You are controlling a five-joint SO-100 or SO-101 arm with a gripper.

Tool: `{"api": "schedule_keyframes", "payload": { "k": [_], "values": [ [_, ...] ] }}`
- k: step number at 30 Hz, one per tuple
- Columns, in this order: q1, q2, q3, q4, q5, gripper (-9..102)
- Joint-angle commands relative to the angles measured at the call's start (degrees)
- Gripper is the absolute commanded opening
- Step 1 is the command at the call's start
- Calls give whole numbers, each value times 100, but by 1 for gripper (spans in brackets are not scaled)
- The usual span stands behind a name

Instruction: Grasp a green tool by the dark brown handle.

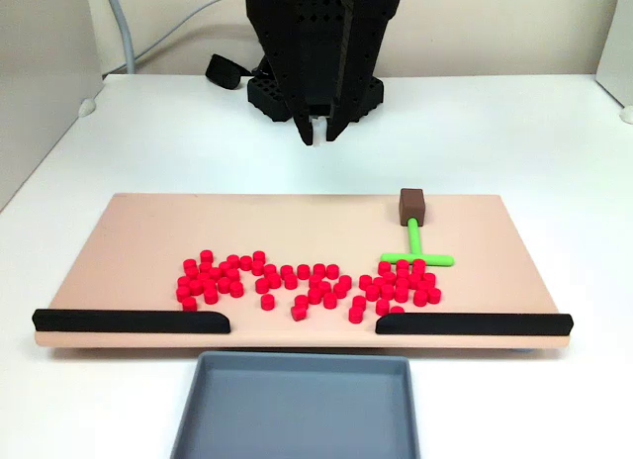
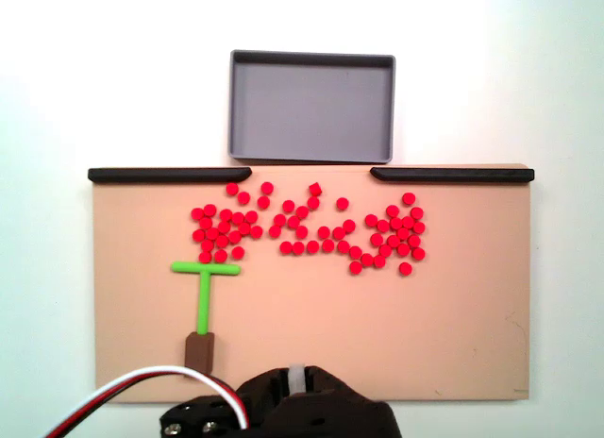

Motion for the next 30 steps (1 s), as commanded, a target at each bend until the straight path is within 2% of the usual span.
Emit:
{"api": "schedule_keyframes", "payload": {
  "k": [1, 30],
  "values": [
    [-26, 62, -35, -44, -18, 0],
    [-123, 9, -35, 0, 44, 0]
  ]
}}
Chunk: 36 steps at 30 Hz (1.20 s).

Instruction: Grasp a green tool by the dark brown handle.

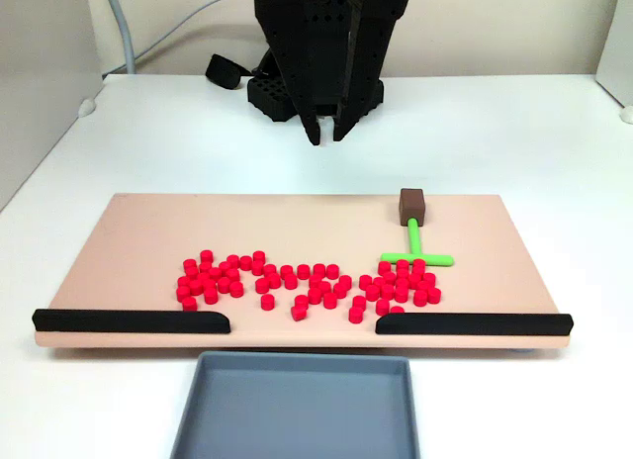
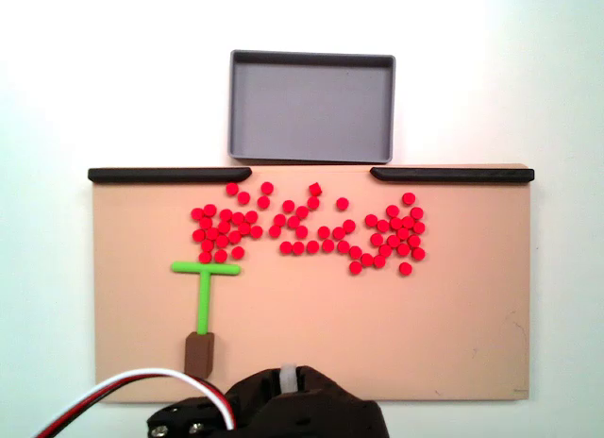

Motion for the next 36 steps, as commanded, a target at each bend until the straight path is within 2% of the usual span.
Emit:
{"api": "schedule_keyframes", "payload": {
  "k": [1, 36],
  "values": [
    [-18, 9, -35, 0, 44, 0],
    [-870, 202, 316, -44, 1661, 0]
  ]
}}
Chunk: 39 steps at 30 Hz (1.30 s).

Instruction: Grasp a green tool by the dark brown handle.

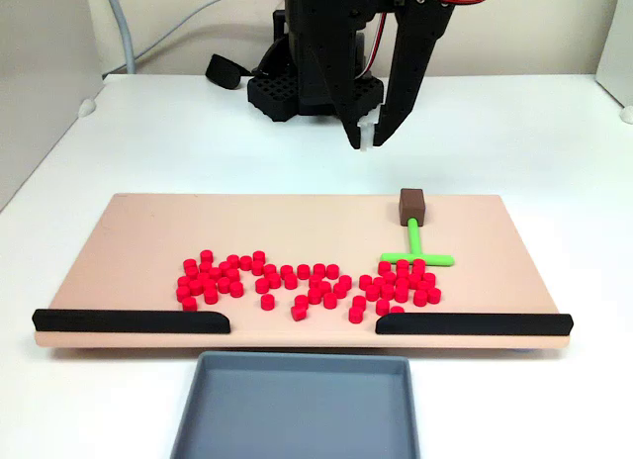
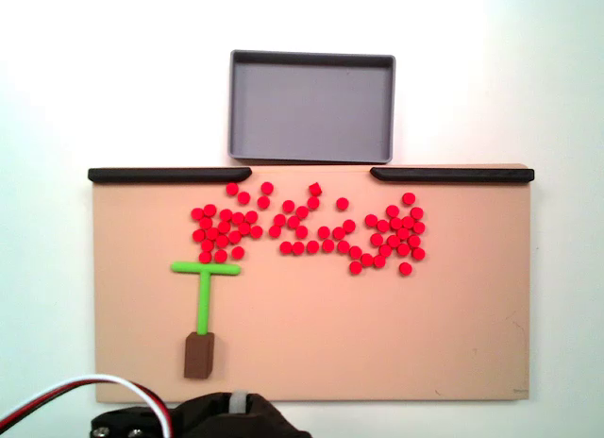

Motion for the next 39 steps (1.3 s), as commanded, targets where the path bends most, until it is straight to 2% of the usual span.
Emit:
{"api": "schedule_keyframes", "payload": {
  "k": [1, 14, 16, 24, 39],
  "values": [
    [-149, 211, -9, -35, 193, 0],
    [-431, -149, 44, -343, 483, 0],
    [-475, -9, 325, -642, 510, 0],
    [-439, 26, 343, -659, 352, 0],
    [-343, -9, 176, -809, 123, 13]
  ]
}}
